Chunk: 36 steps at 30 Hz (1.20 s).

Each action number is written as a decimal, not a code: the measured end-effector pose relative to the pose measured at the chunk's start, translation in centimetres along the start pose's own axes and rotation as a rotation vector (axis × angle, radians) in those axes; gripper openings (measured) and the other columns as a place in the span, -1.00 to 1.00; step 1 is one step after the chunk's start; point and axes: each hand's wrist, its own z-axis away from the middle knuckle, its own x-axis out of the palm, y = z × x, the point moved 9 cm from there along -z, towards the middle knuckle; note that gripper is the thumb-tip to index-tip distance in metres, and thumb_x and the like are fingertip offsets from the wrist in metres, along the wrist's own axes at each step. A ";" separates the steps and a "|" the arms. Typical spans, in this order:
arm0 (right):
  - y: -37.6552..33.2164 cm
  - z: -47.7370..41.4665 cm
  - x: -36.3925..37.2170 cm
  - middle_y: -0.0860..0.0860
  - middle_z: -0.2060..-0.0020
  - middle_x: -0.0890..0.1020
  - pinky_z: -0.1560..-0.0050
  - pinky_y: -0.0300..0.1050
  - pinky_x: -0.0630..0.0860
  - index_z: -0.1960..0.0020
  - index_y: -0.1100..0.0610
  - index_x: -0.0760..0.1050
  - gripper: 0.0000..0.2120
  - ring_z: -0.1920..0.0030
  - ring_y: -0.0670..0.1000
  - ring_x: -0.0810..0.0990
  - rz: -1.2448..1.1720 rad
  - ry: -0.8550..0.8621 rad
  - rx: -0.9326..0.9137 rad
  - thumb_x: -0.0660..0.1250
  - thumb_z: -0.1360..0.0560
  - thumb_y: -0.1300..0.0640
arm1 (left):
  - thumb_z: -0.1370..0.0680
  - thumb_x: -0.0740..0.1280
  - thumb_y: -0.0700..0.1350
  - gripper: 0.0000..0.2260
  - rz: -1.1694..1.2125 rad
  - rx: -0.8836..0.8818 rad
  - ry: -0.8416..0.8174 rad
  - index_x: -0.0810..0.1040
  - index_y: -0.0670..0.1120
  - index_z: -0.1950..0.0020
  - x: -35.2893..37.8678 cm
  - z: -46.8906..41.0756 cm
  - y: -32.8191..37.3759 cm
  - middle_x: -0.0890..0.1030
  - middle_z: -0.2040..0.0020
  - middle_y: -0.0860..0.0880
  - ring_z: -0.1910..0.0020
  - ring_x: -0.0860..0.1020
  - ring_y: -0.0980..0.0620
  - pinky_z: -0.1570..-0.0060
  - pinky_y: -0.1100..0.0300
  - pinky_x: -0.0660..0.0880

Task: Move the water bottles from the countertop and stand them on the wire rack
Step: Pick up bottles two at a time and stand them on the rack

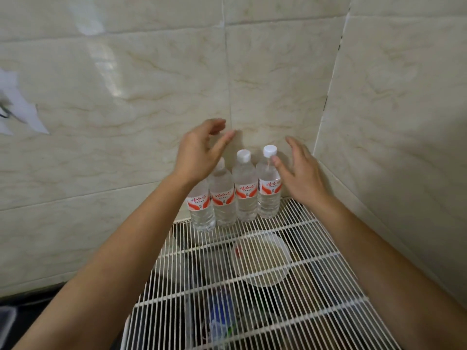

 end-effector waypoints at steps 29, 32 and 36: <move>-37.4 30.5 25.5 0.22 -0.59 0.23 -0.55 0.14 0.13 -0.56 0.09 0.29 -0.36 -0.57 0.26 0.22 -0.089 -0.335 -0.817 0.14 -0.60 -0.25 | -0.65 0.14 0.16 -0.43 -1.029 -0.600 0.311 0.34 -0.16 -0.55 -40.5 55.6 -10.1 0.29 -0.58 -0.28 -0.55 0.28 -0.32 -0.42 -0.29 0.32; -41.8 35.6 28.0 0.19 -0.60 0.20 -0.55 0.16 0.12 -0.58 0.07 0.25 -0.38 -0.58 0.24 0.18 -0.087 -0.352 -0.781 0.20 -0.62 -0.21 | -0.65 0.09 0.19 -0.41 -0.985 -0.625 0.266 0.31 -0.13 -0.57 -44.9 60.1 -12.1 0.26 -0.60 -0.25 -0.57 0.25 -0.29 -0.45 -0.29 0.30; -47.7 43.3 32.7 0.16 -0.61 0.19 -0.55 0.16 0.15 -0.58 0.08 0.26 -0.38 -0.58 0.22 0.19 -0.078 -0.436 -0.768 0.26 -0.62 -0.18 | -0.65 0.12 0.19 -0.41 -0.951 -0.646 0.165 0.31 -0.14 -0.57 -49.3 65.7 -14.7 0.27 -0.59 -0.26 -0.55 0.28 -0.31 -0.40 -0.32 0.33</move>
